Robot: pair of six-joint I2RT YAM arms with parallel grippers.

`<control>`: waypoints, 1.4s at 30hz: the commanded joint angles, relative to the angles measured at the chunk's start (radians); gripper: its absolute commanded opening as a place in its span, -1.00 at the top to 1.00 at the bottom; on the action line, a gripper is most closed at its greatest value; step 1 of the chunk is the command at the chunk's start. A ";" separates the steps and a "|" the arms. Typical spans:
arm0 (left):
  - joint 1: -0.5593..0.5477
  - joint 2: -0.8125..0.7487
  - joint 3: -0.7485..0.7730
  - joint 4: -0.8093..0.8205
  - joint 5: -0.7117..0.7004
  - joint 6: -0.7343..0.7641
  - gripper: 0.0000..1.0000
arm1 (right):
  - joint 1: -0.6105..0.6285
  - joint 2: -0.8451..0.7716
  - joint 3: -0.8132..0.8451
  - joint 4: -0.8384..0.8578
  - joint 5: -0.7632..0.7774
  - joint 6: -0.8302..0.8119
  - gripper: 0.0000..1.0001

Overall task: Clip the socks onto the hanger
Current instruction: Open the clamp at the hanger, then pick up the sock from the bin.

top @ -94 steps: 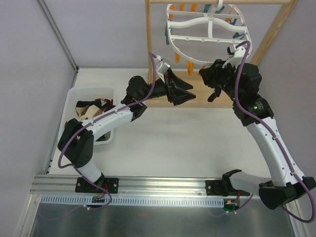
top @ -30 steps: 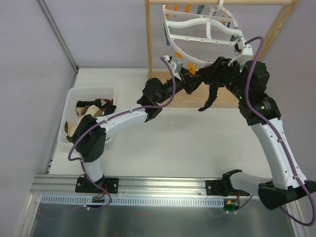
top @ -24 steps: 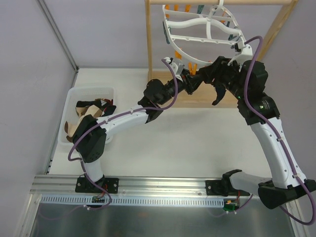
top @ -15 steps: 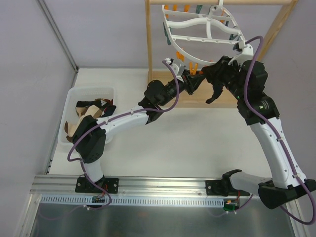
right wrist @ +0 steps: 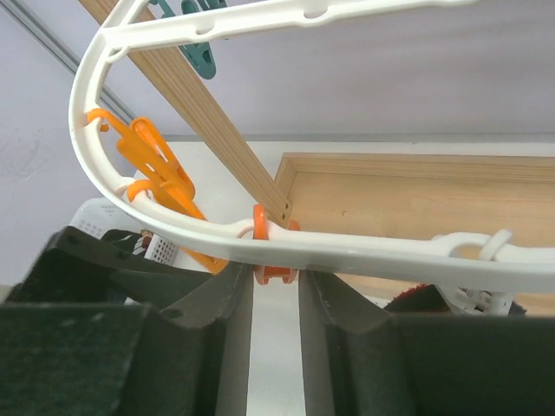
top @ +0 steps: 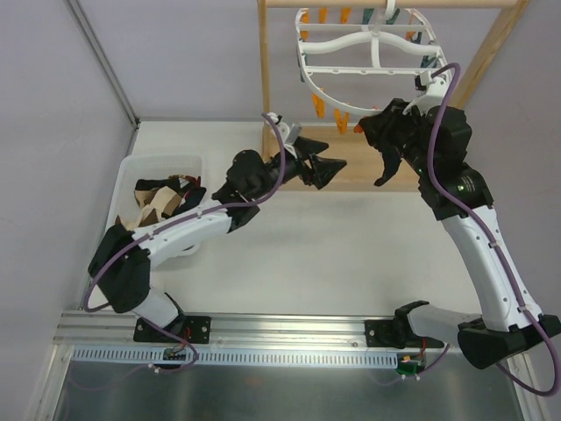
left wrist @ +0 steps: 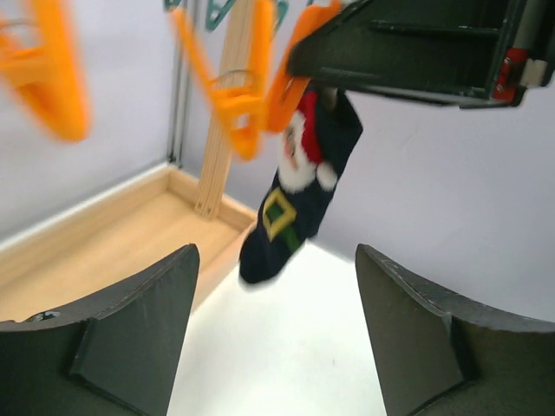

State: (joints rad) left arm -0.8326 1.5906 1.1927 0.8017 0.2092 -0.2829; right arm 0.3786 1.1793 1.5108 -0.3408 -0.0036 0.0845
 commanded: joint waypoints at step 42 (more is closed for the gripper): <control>0.895 -0.627 -0.324 -1.139 0.072 0.514 -0.60 | 0.000 0.089 0.097 -0.017 -0.022 -0.069 0.91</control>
State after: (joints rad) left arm 0.0345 0.9382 0.8482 -0.3786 0.2535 0.1249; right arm 0.3786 1.2709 1.5558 -0.4000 0.0048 0.0208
